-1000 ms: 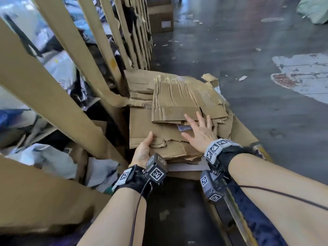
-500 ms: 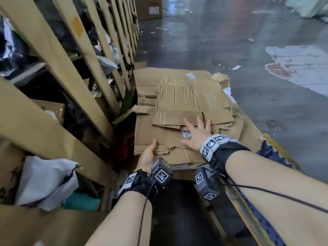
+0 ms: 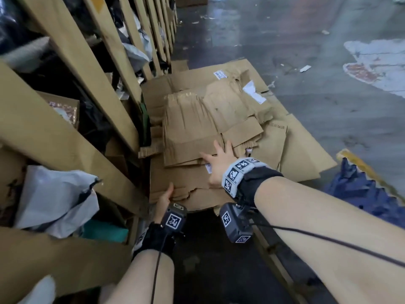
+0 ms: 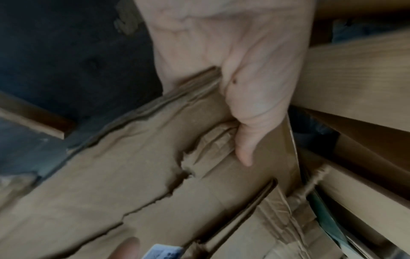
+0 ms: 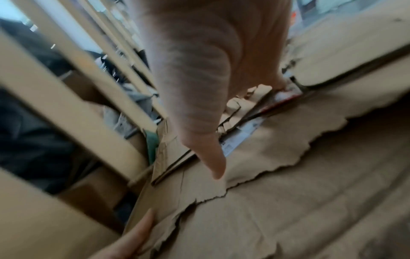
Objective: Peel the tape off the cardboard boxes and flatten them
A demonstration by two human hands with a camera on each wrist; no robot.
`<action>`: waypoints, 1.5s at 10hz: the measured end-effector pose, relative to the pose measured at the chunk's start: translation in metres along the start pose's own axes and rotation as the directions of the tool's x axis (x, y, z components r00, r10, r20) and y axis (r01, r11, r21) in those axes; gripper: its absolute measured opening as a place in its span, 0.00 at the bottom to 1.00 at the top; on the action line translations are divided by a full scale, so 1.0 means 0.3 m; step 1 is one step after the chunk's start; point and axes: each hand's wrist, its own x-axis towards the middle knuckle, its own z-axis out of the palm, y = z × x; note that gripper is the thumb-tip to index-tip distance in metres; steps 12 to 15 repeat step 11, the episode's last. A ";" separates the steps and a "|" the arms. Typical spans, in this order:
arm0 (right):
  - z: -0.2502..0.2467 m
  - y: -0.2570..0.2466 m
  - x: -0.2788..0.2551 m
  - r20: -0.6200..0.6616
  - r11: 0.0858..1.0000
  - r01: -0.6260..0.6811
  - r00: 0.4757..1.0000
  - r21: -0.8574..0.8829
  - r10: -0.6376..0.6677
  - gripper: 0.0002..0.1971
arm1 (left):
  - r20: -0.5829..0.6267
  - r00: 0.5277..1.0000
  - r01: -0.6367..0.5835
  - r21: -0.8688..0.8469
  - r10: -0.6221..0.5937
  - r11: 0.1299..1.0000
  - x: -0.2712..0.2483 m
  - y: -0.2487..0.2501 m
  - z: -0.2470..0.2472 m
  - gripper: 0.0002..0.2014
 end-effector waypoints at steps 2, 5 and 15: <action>0.067 0.043 0.050 0.107 1.000 0.012 0.994 -0.016 -0.010 0.45 | -0.137 0.986 0.123 0.221 -0.094 0.967 -0.040 -0.009 0.003 0.27; -0.057 0.067 -0.046 -0.169 1.000 -0.027 0.985 -0.015 0.024 0.32 | -0.161 0.980 0.139 0.163 -0.113 0.977 -0.135 0.127 0.039 0.30; -0.330 -0.011 -0.317 -0.160 0.978 0.079 0.986 0.192 -0.048 0.36 | -0.436 0.880 -0.302 -0.205 0.189 0.931 -0.373 0.388 0.076 0.13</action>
